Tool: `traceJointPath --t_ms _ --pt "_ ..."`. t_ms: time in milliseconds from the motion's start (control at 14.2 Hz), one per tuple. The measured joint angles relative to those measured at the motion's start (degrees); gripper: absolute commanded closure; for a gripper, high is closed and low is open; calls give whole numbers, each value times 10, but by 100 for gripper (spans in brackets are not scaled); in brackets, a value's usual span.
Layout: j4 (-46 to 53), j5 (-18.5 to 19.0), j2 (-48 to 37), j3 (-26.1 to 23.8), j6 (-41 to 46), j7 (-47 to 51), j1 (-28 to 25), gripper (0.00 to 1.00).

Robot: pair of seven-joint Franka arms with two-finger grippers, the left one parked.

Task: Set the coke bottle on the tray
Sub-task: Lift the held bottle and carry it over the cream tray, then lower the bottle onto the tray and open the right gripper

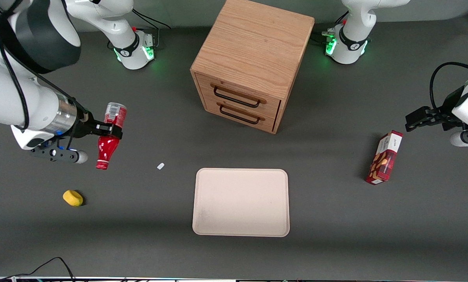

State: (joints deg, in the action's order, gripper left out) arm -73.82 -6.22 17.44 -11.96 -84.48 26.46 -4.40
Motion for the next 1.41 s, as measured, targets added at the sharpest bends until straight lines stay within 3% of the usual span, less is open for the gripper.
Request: traceJointPath --t_ms 281,492,844,1266,1406 --pt "46 -21 68 -44 -37 0 -17 100" --pt "54 -21 154 -71 -137 14 -29 100" --pt "59 -13 291 -74 -295 30 -54 100" --pt "64 83 388 -78 -408 50 -67 100" --pt "65 96 406 -78 -422 51 -70 100"
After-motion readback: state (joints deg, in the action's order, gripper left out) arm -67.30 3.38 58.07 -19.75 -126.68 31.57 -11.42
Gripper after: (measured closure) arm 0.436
